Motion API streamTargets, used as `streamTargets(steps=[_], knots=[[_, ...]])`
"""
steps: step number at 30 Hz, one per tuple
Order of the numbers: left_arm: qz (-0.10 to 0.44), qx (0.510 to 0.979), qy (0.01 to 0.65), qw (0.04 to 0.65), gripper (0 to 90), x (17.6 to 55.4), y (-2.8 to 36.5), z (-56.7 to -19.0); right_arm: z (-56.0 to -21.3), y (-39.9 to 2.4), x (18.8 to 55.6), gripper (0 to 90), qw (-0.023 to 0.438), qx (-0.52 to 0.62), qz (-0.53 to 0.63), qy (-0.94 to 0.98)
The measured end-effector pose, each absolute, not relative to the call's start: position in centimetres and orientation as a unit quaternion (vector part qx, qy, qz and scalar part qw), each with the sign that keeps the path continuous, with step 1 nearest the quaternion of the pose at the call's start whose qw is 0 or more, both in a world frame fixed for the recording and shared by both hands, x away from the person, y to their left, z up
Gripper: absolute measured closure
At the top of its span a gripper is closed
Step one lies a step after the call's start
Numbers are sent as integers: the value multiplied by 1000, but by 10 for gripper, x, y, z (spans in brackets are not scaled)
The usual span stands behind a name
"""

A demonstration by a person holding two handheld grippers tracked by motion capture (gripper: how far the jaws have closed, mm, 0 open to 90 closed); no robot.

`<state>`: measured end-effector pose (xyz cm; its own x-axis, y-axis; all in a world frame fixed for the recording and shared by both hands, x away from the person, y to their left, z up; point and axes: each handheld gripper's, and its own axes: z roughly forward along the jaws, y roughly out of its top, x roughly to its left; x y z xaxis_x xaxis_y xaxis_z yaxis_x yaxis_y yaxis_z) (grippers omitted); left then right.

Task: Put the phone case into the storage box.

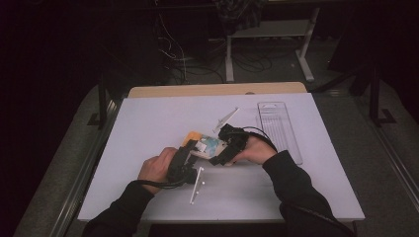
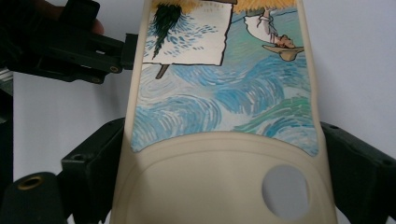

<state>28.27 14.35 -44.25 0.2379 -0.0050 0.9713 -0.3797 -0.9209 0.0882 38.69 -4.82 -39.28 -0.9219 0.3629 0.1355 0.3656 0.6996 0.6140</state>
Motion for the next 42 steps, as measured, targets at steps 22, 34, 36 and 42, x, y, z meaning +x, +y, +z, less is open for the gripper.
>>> streamTargets(steps=[22, 34, 36, 42], knots=[[628, 750, -151, 142, 568, 280, 139, -445, -393, -45, 384, 99, 6, -198, -332, -922], [623, 755, -154, 136, 660, 278, 139, -444, -392, -45, 385, 100, 14, -201, -337, -920], [622, 755, -155, 139, 665, 278, 139, -444, -392, -46, 385, 100, 14, -201, -337, -920], [616, 761, -156, 134, 745, 278, 139, -443, -391, -46, 385, 100, 16, -202, -339, -919]])
